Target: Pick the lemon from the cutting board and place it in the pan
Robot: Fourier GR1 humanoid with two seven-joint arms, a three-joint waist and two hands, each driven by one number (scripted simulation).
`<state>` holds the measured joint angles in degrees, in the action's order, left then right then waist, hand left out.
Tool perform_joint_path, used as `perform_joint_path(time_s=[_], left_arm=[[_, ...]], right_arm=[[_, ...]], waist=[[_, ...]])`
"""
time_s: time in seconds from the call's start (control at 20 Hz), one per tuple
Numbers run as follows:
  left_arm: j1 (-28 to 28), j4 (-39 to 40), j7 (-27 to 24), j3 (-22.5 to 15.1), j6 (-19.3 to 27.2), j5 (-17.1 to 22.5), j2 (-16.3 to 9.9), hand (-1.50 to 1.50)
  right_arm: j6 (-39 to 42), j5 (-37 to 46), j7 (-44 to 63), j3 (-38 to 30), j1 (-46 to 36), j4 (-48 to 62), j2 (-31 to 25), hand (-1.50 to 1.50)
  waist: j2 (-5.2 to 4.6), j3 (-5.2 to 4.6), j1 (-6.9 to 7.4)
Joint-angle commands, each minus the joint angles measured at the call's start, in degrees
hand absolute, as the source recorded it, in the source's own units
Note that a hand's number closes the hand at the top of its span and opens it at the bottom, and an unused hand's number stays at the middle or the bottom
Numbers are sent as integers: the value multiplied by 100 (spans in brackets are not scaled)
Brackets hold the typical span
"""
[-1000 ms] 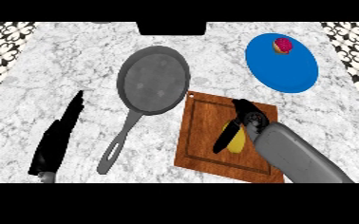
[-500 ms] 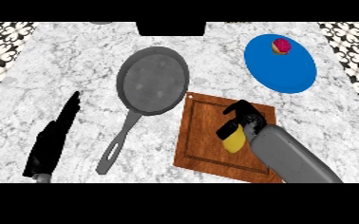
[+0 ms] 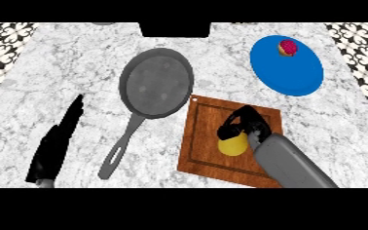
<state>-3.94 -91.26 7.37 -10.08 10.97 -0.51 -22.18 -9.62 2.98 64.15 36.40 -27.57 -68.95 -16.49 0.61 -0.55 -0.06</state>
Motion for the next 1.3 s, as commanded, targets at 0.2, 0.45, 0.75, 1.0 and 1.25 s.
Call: perform_joint_path(time_s=[0.2,0.45,0.75,1.0,1.25], left_arm=[[168,-70,300,141,-72,-92,1,0],[130,6,188,99,0,-176,128,0],[-65,-20,64,203,-109,-61,55,0],[100,39,82,-41,-1,-360,347,0],[370,133,229,95,-28,-404,412,0]], right_arm=[[14,1385,385,698,362,-704,-455,150],[-418,2585,47,768,72,-991,-1184,150],[-934,4287,-196,881,-691,-1870,-1413,150],[-207,4677,-242,524,-1425,-1801,-807,150],[-126,4669,-483,102,-1918,-1298,220,150]], waist=[[-34,51,-41],[-25,50,-64],[23,47,-62],[-55,52,35],[-68,53,54]])
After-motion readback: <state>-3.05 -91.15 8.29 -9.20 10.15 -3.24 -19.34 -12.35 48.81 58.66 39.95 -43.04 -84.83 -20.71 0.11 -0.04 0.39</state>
